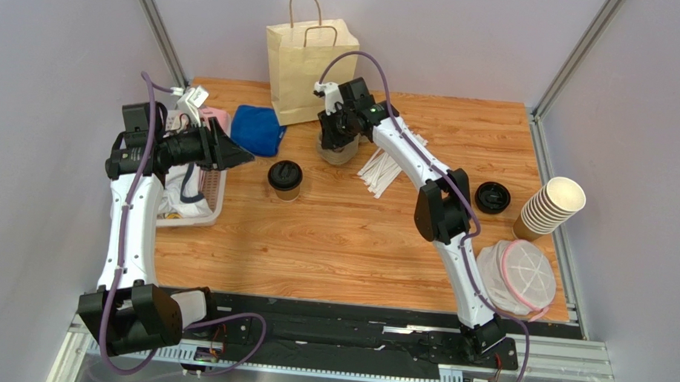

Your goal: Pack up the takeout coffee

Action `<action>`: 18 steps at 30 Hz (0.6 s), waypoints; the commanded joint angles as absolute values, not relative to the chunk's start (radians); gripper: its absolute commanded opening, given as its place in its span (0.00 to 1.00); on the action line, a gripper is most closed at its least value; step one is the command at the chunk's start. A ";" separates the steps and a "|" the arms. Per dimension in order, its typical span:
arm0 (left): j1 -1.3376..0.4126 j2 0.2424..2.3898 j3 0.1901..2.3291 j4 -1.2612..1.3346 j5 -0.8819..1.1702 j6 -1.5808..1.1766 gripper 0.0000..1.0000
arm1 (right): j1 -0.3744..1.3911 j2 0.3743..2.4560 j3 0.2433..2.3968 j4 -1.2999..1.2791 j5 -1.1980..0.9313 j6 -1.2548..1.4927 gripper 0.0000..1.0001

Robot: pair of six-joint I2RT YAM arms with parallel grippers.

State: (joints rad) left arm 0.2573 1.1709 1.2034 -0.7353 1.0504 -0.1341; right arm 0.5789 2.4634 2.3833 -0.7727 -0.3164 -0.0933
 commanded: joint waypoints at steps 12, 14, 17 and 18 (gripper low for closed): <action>0.262 1.160 1.203 -0.707 1.078 -0.135 0.58 | 0.578 2.273 2.379 -0.759 -0.247 -0.173 0.00; 0.262 1.160 1.203 -0.707 1.078 -0.135 0.58 | 0.578 2.258 2.376 -0.756 -0.239 -0.178 0.00; 0.262 1.160 1.203 -0.706 1.078 -0.135 0.58 | 0.578 2.237 2.373 -0.739 -0.215 -0.190 0.00; 0.264 1.163 1.201 -0.706 1.078 -0.135 0.58 | 0.578 2.232 2.376 -0.736 -0.210 -0.202 0.00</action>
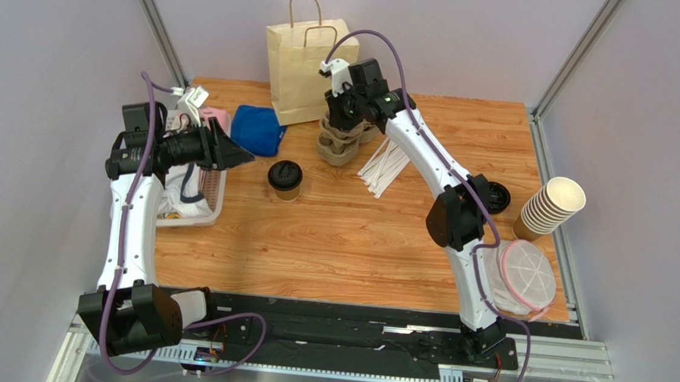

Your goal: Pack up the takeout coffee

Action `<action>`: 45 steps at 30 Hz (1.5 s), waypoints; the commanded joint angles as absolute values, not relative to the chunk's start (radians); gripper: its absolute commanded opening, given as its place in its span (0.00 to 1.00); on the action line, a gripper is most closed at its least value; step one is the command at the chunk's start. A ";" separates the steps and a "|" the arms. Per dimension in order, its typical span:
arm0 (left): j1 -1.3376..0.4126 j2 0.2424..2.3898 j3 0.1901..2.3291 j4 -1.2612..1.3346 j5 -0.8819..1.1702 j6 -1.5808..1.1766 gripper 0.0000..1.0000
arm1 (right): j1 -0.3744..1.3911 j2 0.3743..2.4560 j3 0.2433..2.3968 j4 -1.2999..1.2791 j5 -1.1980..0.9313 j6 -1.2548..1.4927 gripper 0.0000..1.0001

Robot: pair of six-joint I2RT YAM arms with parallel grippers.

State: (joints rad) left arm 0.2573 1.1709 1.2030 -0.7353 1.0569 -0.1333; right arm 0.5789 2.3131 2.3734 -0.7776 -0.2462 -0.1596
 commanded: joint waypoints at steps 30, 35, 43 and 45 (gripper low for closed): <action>0.259 1.184 1.190 -0.631 1.072 -0.155 0.58 | 0.690 2.076 2.143 -0.471 0.081 -0.528 0.00; 0.197 1.201 1.187 -0.547 1.005 -0.210 0.58 | 0.700 2.062 2.115 -0.442 0.098 -0.549 0.00; -0.029 1.267 1.141 -0.157 0.781 -0.509 0.64 | 0.699 2.077 2.118 -0.445 0.087 -0.506 0.00; -0.054 1.323 1.152 -0.111 0.750 -0.575 0.65 | 0.699 2.080 2.121 -0.448 0.084 -0.500 0.00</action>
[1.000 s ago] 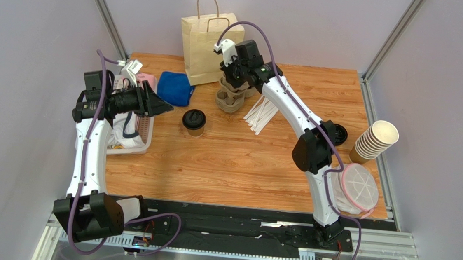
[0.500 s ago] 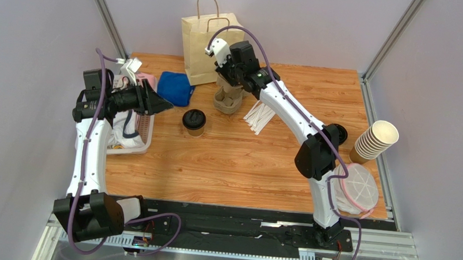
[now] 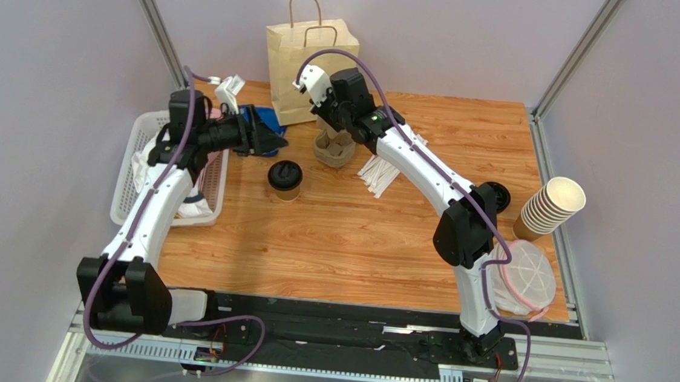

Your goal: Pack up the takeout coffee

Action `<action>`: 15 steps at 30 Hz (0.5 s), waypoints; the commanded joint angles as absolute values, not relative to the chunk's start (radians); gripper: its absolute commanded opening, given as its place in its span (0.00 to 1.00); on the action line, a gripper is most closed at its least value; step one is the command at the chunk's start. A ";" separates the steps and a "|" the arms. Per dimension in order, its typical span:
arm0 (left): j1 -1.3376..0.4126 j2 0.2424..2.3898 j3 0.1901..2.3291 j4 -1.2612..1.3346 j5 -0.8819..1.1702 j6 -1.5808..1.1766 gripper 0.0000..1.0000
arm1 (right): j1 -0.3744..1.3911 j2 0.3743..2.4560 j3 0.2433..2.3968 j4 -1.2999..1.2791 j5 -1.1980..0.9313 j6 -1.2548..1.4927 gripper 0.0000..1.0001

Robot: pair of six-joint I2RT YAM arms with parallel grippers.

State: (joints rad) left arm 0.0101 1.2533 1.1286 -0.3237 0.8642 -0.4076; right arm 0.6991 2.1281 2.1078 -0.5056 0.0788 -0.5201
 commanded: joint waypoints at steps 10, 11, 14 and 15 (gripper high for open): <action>-0.081 1.580 1.201 0.195 0.629 -0.850 0.69 | 0.693 2.088 2.121 -0.449 0.080 -0.479 0.00; -0.084 1.594 1.212 0.201 0.621 -0.857 0.68 | 0.693 2.089 2.125 -0.448 0.080 -0.477 0.00; -0.097 1.664 1.256 0.235 0.600 -0.891 0.68 | 0.692 2.097 2.137 -0.453 0.077 -0.476 0.00; -0.106 1.678 1.282 0.245 0.598 -0.899 0.67 | 0.690 2.100 2.140 -0.456 0.075 -0.476 0.00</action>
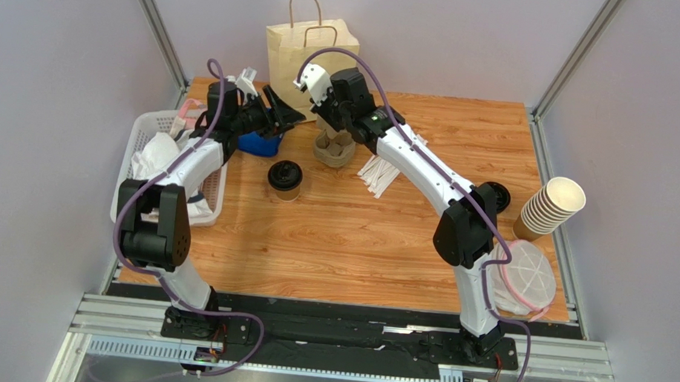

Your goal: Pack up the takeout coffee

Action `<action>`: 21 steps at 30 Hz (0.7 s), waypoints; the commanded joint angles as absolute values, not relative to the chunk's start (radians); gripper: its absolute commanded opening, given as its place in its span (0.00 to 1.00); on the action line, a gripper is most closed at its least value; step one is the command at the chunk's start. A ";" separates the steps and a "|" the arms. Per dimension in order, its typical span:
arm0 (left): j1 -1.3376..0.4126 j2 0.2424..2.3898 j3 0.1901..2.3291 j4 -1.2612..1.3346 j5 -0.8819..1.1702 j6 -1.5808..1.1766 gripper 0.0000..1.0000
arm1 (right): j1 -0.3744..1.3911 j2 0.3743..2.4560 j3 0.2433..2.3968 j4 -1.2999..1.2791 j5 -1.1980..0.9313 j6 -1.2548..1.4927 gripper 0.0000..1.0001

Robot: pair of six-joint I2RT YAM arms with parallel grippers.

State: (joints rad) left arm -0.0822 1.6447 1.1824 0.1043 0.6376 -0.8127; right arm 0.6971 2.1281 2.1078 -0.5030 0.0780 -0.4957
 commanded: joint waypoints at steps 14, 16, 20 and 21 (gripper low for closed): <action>-0.161 1.833 1.365 0.275 0.565 -0.931 0.60 | 0.678 2.106 2.143 -0.462 0.069 -0.460 0.00; -0.163 1.844 1.368 0.273 0.564 -0.931 0.58 | 0.680 2.108 2.140 -0.462 0.066 -0.460 0.00; -0.169 1.874 1.385 0.267 0.566 -0.933 0.50 | 0.676 2.103 2.137 -0.463 0.060 -0.454 0.00; -0.170 1.881 1.387 0.262 0.566 -0.933 0.47 | 0.675 2.103 2.135 -0.462 0.057 -0.451 0.00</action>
State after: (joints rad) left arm -0.1635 1.8622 1.3334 0.2283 0.5739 -0.9249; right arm 0.6838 2.1281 2.1082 -0.5030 0.0689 -0.4683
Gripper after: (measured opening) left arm 0.520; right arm 0.014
